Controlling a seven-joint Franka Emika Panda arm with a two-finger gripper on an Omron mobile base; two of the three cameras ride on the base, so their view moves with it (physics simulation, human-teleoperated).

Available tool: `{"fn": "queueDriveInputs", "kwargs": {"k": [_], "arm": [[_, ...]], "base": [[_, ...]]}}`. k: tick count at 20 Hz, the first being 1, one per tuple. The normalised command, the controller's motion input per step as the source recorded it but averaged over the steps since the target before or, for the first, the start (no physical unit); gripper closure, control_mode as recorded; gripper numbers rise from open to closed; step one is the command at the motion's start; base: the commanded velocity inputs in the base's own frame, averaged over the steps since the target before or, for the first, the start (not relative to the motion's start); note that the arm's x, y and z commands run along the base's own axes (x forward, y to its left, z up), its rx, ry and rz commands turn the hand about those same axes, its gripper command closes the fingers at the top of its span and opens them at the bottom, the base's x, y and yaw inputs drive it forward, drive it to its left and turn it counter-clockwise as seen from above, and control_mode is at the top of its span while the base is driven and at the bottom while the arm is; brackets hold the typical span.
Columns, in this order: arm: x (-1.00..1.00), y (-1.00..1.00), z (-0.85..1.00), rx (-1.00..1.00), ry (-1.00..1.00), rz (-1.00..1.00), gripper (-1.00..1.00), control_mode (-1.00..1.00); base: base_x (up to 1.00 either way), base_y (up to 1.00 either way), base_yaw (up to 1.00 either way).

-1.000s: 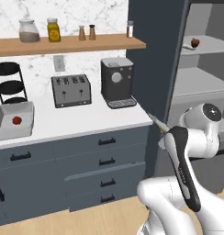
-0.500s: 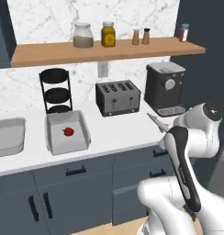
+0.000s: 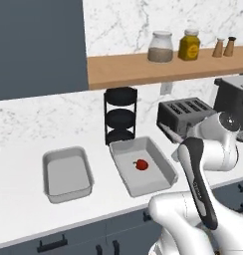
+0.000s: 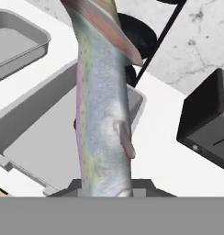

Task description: Place one bell pepper and one fish in each tupperware on the nearby counter, to pack two identical lunches.

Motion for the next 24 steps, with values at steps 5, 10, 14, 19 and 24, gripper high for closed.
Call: {"fn": "queueDriveInputs", "kwargs": {"k": [5, 10, 14, 19, 24], "arm": [[0.18, 0.21, -0.20, -0.08, 0.07, -0.05, 1.00, -1.00], [0.33, 0.02, -0.69, -0.12, 0.19, 0.05, 1.00, -1.00], [0.14, 0.01, -0.59, -0.03, 0.13, 0.30, 1.00, -1.00], [0.26, 0.29, -0.57, -0.03, 0.11, 0.28, 1.00, -1.00], [0.68, 0.53, -0.40, -0.10, 0.29, 0.04, 1.00, -1.00]], "base": [[0.36, 0.60, -0.13], [0.00, 0.00, 0.00], [0.00, 0.00, 0.00], [0.00, 0.00, 0.00], [0.00, 0.00, 0.00]]}}
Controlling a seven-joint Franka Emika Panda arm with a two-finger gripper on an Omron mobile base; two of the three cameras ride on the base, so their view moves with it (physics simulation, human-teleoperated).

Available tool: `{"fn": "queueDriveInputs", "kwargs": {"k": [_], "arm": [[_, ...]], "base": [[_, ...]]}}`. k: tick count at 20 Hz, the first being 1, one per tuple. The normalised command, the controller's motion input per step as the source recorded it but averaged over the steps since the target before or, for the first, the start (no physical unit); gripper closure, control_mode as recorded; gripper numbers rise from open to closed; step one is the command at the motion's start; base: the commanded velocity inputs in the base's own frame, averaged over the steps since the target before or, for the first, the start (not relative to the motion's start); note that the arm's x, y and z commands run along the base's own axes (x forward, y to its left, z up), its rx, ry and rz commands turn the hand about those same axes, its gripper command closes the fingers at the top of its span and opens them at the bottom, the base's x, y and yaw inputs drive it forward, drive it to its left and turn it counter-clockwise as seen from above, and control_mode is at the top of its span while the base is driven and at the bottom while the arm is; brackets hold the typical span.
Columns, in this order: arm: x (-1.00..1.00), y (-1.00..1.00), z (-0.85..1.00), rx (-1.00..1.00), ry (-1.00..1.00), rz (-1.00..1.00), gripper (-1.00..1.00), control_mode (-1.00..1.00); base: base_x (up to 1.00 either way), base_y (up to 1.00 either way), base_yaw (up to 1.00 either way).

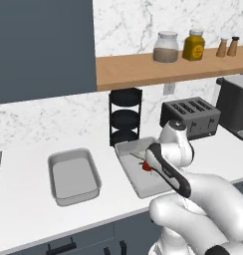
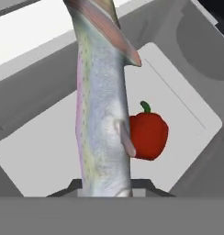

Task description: Place one bell pepper and one fish in each tupperware on the nearby counter, to pack two identical lunches.

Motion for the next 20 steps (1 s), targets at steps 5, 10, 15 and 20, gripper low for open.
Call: {"fn": "queueDriveInputs", "kwargs": {"k": [5, 10, 15, 20], "arm": [[0.34, 0.04, -0.47, -0.12, 0.27, 0.00, 1.00, -1.00], [0.03, -0.15, -0.45, -0.07, 0.07, 0.00, 1.00, -1.00], [0.00, -0.05, -0.50, -0.07, 0.00, 0.00, 1.00, -1.00], [-0.04, -0.03, -0.48, -0.07, 0.00, 0.02, -1.00, -1.00]], "base": [[0.00, 0.00, 0.00], [0.00, 0.00, 0.00], [0.00, 0.00, 0.00], [0.00, 0.00, 0.00]]}}
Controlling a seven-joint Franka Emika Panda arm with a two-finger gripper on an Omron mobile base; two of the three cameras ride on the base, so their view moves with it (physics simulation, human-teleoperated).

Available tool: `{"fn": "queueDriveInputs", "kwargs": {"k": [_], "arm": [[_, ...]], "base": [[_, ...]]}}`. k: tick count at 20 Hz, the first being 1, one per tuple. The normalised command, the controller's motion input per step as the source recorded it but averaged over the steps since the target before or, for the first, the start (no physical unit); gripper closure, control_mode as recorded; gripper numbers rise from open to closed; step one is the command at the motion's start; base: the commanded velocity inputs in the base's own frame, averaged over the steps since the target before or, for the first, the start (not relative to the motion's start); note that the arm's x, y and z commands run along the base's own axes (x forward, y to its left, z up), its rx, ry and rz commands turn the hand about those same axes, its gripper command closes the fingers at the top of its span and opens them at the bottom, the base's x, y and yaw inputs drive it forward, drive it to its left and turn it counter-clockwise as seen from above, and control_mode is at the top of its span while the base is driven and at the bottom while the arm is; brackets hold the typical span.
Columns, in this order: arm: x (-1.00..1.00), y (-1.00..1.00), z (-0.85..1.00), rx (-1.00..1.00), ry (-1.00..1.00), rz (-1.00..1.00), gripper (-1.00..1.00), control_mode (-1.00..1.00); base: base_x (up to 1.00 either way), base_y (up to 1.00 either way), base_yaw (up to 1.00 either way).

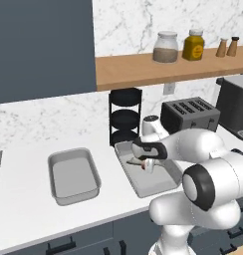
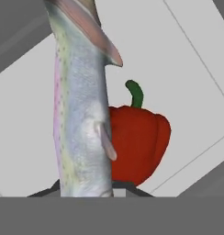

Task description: Place one bell pepper and one fish in each tupperware on the nearby counter, to pack two identical lunches.

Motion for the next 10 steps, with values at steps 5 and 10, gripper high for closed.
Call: {"fn": "queueDriveInputs", "kwargs": {"k": [5, 10], "arm": [[-0.51, -0.13, -0.20, -0.02, -0.07, 0.03, -1.00, -1.00], [-0.71, -0.02, 0.07, 0.00, -0.13, 0.01, -1.00, -1.00]], "base": [[0.00, 0.00, 0.00], [0.00, 0.00, 0.00]]}}
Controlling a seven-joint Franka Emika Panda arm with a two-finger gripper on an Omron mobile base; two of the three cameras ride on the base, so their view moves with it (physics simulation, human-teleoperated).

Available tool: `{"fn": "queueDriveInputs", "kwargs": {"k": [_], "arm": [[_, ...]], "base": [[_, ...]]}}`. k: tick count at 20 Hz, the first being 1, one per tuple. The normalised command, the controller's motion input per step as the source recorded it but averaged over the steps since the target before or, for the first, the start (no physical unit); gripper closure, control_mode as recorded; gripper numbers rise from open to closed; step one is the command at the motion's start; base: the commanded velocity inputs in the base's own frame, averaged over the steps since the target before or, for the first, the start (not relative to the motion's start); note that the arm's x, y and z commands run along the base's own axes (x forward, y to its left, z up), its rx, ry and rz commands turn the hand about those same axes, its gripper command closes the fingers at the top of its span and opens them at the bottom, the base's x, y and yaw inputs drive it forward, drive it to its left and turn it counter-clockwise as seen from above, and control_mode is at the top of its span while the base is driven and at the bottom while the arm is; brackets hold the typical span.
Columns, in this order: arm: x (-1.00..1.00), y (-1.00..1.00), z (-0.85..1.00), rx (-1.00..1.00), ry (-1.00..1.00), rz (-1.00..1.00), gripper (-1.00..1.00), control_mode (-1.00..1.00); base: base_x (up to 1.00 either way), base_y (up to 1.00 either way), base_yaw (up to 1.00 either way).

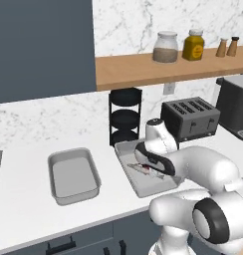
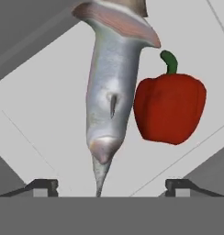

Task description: Place one bell pepper and one fish in each tupperware on the nearby counter, to pack two identical lunches.

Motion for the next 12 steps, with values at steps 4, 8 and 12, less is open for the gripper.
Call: {"fn": "queueDriveInputs", "kwargs": {"k": [4, 8, 12], "arm": [[-0.59, -0.17, 0.54, 0.02, -0.12, 0.00, -1.00, -1.00], [-0.89, -0.30, 0.71, 0.04, -0.22, 0.00, -1.00, -1.00], [-1.00, -0.29, 0.55, 0.04, -0.43, 0.00, -1.00, -1.00]], "base": [[0.00, 0.00, 0.00], [0.00, 0.00, 0.00], [0.00, 0.00, 0.00]]}}
